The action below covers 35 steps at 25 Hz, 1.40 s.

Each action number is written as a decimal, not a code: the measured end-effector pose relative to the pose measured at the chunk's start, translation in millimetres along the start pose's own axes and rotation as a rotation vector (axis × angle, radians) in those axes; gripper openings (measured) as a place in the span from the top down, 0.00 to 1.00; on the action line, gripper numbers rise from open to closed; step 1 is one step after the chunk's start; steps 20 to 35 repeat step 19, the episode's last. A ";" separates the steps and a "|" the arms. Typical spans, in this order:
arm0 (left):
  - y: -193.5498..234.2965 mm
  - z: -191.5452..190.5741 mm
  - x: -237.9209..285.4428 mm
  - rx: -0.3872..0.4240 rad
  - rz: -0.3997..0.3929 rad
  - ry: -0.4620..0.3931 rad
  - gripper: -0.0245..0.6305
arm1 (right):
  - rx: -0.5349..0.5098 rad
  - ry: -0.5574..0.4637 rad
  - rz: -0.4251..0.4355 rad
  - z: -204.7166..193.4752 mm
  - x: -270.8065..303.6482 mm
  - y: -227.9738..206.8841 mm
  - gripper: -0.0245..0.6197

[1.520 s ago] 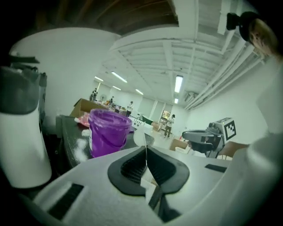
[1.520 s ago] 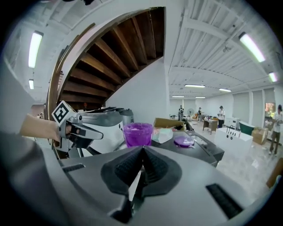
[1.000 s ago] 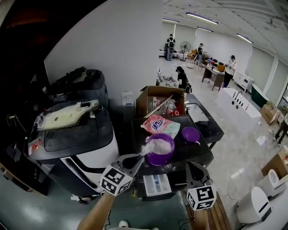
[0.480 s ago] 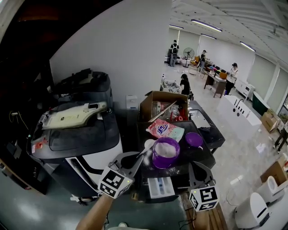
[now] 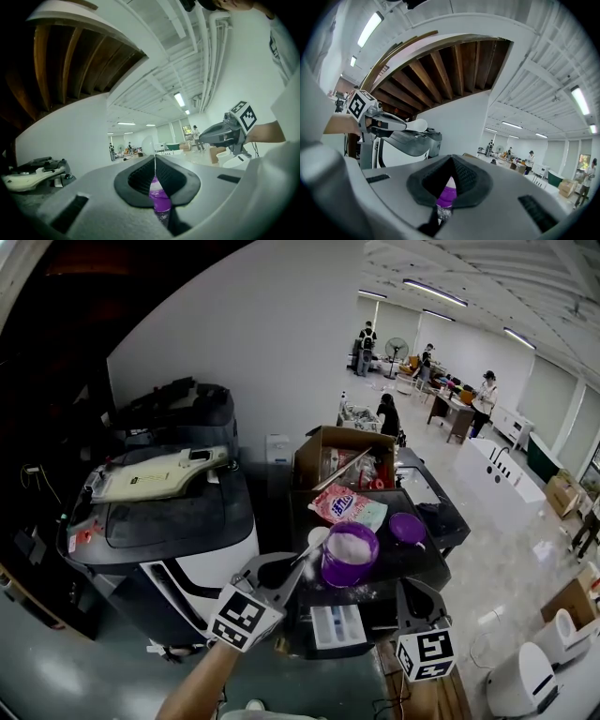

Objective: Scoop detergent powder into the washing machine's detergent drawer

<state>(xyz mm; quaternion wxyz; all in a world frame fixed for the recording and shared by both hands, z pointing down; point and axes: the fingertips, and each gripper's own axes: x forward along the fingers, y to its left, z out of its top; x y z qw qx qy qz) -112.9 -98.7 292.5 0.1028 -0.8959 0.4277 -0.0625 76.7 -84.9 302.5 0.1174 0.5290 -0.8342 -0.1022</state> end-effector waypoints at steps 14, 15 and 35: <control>-6.7 -17.3 -5.9 -0.021 -0.015 0.031 0.94 | -0.008 0.048 0.021 -17.3 0.2 9.7 0.97; -5.5 -19.1 -6.3 -0.022 -0.014 0.033 0.94 | -0.010 0.051 0.023 -17.8 1.8 11.2 0.97; -0.9 -26.2 -9.1 -0.027 -0.010 0.039 0.94 | -0.016 0.063 0.034 -20.6 6.9 19.0 0.97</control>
